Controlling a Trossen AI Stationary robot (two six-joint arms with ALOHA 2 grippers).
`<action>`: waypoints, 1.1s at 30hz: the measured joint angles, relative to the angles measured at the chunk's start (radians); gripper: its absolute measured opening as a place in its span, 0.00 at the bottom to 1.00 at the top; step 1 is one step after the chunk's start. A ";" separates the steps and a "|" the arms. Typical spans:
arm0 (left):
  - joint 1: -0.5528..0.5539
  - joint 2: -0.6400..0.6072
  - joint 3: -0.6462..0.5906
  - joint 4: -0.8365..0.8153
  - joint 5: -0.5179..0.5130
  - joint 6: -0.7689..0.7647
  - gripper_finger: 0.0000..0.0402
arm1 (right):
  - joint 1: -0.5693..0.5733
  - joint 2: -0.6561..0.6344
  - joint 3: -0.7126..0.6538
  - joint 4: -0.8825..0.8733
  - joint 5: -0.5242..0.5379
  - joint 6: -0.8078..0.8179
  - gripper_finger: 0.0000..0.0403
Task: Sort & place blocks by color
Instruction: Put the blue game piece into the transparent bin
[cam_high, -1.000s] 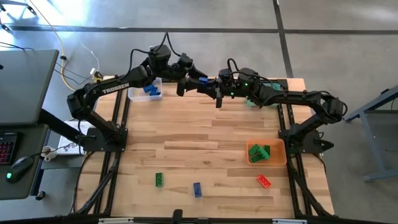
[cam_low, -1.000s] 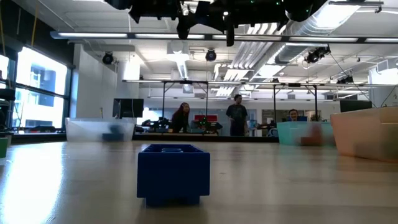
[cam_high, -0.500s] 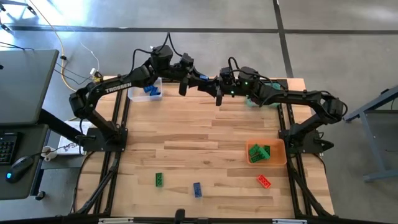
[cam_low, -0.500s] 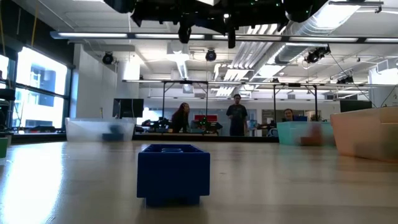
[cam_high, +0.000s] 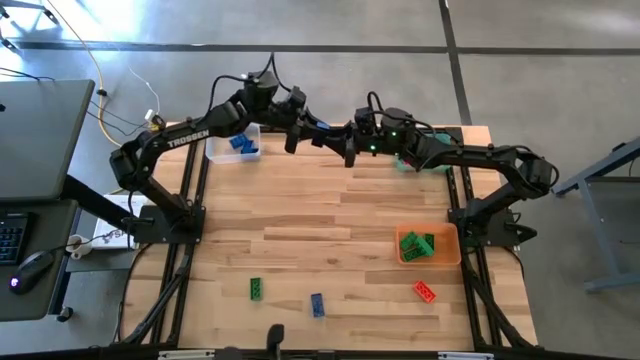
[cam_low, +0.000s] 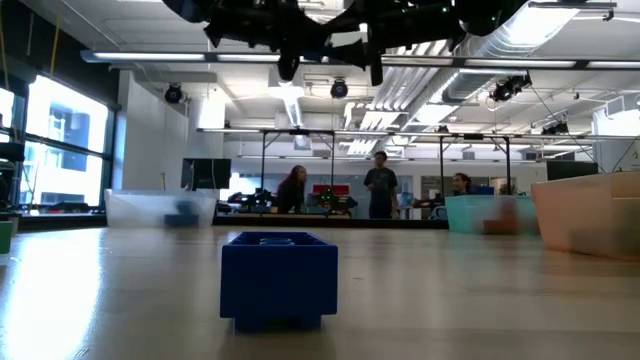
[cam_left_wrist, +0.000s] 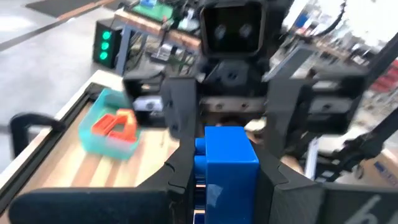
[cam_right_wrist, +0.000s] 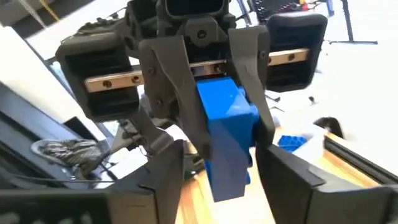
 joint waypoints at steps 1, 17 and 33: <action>0.006 0.000 0.000 -0.027 -0.009 0.020 0.16 | 0.000 0.000 0.000 -0.007 0.013 0.003 0.47; 0.198 -0.020 0.000 -0.620 -0.539 0.351 0.16 | 0.030 0.000 -0.001 -0.058 0.043 0.000 0.53; 0.417 0.017 -0.012 -0.910 -0.751 0.280 0.16 | 0.075 0.000 -0.001 -0.061 0.052 0.028 0.53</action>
